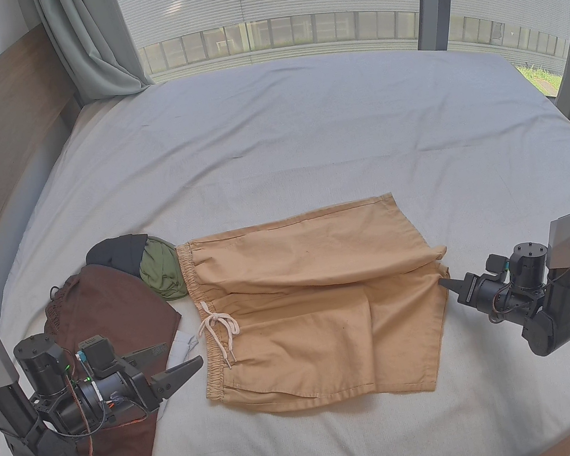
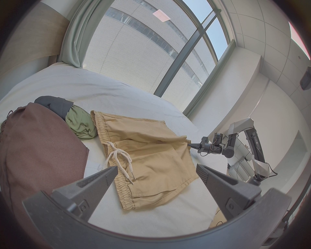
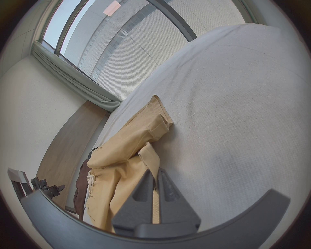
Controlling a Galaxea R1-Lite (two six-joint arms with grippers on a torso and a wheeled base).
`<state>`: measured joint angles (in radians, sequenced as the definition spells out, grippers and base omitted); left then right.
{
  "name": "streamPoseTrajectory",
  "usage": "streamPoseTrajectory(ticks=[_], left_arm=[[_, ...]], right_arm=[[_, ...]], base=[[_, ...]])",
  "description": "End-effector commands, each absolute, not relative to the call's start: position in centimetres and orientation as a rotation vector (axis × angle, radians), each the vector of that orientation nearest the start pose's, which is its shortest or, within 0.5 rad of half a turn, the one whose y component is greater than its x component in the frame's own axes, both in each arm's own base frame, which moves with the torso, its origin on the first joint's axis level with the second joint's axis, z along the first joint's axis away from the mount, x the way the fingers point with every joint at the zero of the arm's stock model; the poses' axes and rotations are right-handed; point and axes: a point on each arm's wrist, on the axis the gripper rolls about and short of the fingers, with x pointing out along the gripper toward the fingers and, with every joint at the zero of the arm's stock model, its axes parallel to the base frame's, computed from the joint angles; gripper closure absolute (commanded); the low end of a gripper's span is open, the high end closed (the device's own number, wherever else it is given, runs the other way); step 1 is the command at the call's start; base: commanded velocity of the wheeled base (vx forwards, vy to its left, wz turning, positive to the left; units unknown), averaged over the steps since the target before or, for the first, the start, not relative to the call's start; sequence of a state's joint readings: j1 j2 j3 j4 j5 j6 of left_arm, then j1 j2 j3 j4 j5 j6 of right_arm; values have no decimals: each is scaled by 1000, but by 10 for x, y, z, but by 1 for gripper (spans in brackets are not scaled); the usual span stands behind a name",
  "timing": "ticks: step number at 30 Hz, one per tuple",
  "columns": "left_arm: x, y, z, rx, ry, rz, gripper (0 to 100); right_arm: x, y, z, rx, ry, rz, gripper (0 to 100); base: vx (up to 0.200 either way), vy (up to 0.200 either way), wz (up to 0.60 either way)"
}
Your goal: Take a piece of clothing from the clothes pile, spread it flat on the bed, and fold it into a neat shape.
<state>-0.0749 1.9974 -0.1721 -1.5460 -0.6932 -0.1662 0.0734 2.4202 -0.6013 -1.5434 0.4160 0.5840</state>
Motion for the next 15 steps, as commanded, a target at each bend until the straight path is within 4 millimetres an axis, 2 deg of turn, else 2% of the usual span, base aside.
streamPoseTrajectory(ticks=[1, 8, 9, 15], left_arm=[[246, -33, 59, -244, 331, -739, 0], [246, -33, 58, -244, 333, -742, 0], [246, -33, 58, -244, 333, -742, 0], [246, -33, 58, -244, 333, -740, 0]], right_arm=[[355, 36, -19, 614, 399, 400, 100], [354, 35, -19, 613, 406, 398, 100], [355, 35, -18, 615, 398, 402, 0], [346, 38, -19, 610, 428, 404, 0]], base=[[0, 0, 0], [0, 0, 0], [0, 0, 0], [0, 0, 0]])
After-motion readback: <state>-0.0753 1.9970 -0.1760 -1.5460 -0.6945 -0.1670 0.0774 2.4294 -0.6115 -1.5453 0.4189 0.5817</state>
